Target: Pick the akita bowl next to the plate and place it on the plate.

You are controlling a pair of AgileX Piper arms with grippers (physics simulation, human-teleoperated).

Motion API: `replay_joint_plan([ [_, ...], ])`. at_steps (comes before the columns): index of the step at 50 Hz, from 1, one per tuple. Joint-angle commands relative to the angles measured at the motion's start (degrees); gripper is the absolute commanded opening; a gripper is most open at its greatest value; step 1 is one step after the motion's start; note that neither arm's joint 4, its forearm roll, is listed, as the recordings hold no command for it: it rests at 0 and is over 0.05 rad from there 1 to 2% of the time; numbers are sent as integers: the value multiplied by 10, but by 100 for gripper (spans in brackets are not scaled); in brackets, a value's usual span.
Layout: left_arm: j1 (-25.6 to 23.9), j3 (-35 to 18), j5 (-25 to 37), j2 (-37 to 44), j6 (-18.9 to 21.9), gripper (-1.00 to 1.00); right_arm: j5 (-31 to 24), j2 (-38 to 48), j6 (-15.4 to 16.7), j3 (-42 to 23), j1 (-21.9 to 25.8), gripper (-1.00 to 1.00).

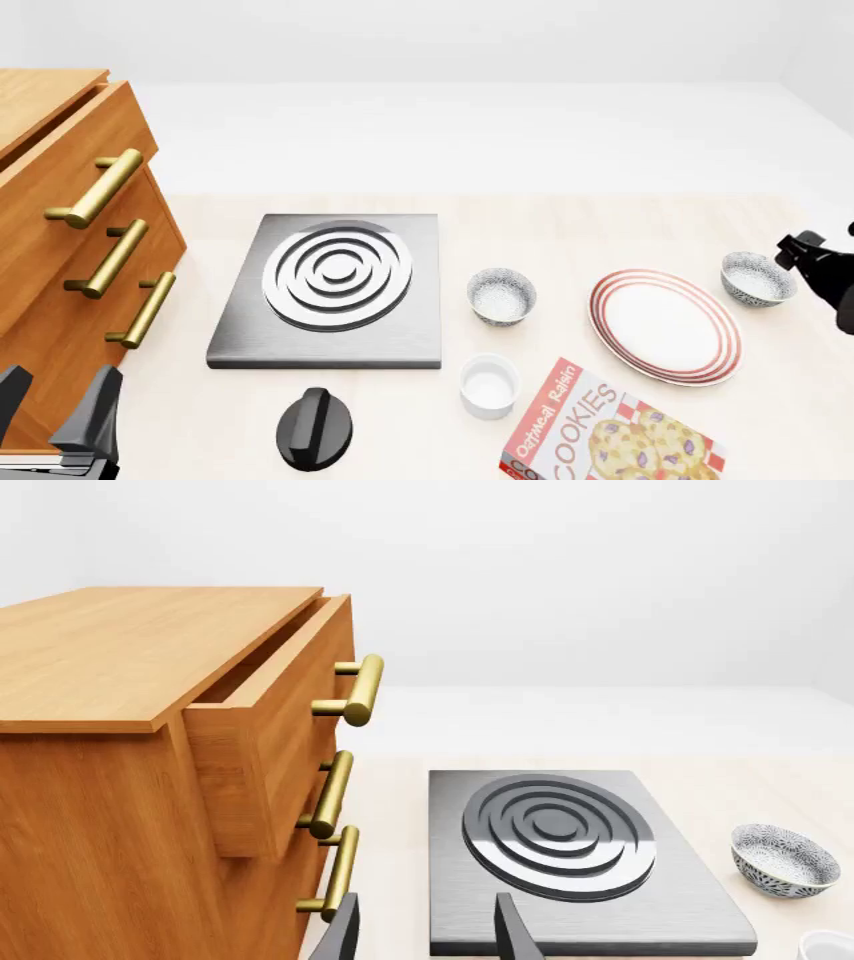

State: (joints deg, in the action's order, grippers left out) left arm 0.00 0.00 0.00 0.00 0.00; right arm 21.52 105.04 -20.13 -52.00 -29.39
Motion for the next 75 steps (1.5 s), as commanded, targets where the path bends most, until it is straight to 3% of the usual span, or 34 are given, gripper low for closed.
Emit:
replay_joint_plan([
  [1, 0, 0, 0, 0, 0, 100, 0, 17, 0, -9, -3, 100],
  [41, 0, 0, 0, 0, 0, 100, -3, 86, -1, -38, 5, 100],
  [75, 0, 0, 0, 0, 0, 100, 6, 114, 22, -39, 5, 100],
])
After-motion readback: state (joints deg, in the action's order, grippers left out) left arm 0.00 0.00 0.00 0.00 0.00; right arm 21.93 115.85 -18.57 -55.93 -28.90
